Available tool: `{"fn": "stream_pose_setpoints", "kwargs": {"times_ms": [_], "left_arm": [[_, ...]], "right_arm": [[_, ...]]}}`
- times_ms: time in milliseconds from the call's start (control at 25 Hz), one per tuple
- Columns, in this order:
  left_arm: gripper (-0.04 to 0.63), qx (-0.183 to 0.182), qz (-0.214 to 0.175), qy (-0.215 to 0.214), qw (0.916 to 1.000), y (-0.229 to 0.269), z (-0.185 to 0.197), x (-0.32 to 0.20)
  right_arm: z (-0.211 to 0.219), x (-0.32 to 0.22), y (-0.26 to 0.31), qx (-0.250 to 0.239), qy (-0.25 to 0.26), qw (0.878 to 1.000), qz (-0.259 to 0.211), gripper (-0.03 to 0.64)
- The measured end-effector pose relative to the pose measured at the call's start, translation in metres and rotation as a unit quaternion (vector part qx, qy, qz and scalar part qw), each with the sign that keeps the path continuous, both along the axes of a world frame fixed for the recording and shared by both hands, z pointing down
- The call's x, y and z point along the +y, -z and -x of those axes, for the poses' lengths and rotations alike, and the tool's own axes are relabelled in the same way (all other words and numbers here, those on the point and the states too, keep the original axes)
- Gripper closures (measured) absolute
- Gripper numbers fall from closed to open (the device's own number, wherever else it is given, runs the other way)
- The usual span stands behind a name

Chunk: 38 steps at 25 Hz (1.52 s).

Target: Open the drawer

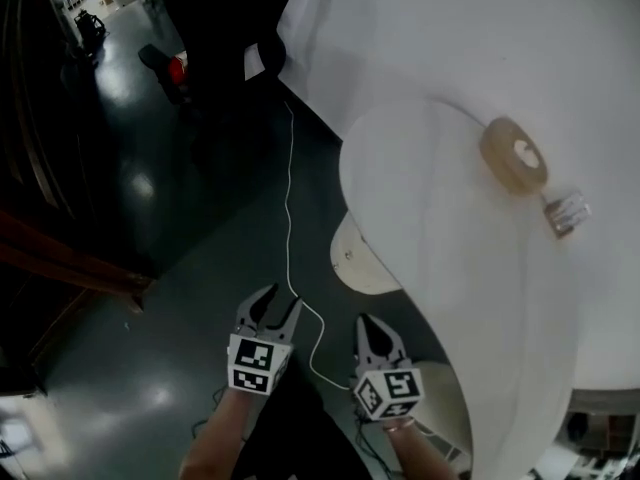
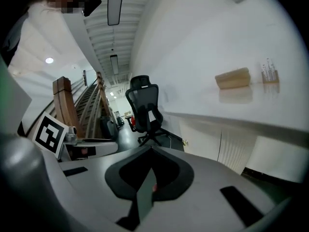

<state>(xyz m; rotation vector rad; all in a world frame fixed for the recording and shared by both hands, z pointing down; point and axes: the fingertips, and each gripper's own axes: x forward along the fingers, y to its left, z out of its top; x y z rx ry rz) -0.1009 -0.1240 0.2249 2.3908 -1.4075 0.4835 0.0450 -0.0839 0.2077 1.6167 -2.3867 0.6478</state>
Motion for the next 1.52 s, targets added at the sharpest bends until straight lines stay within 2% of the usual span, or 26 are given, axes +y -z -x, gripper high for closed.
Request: {"fn": "stream_pose_setpoints", "kwargs": {"times_ms": [320,560,960,1080,1280,1520], "left_arm": [[0.420,-0.003,0.020,-0.033,0.9993,-0.149,-0.042,-0.025],[0.420,-0.012,0.016,-0.048,0.9986,-0.242,-0.061,-0.051],[0.420,-0.004,0.027,-0.080,0.9965,-0.369,-0.082,-0.088],[0.420,-0.007,0.026,-0.091,0.9955,-0.404,-0.092,-0.100],[0.420,-0.016,0.023,-0.111,0.9934,-0.453,-0.109,-0.119],[0.420,-0.029,0.042,-0.129,0.9903,-0.503,-0.131,-0.137]], "right_arm": [[-0.025,-0.021,-0.126,0.014,-0.005,1.000,-0.002,0.614],[-0.030,-0.036,-0.211,0.013,-0.008,1.000,-0.006,0.614],[-0.032,-0.070,-0.316,0.043,-0.001,0.998,-0.037,0.614],[-0.038,-0.082,-0.348,0.035,-0.008,0.999,-0.035,0.614],[-0.046,-0.095,-0.397,0.059,-0.017,0.997,-0.036,0.614],[-0.064,-0.102,-0.441,0.062,-0.045,0.997,-0.027,0.614]]}}
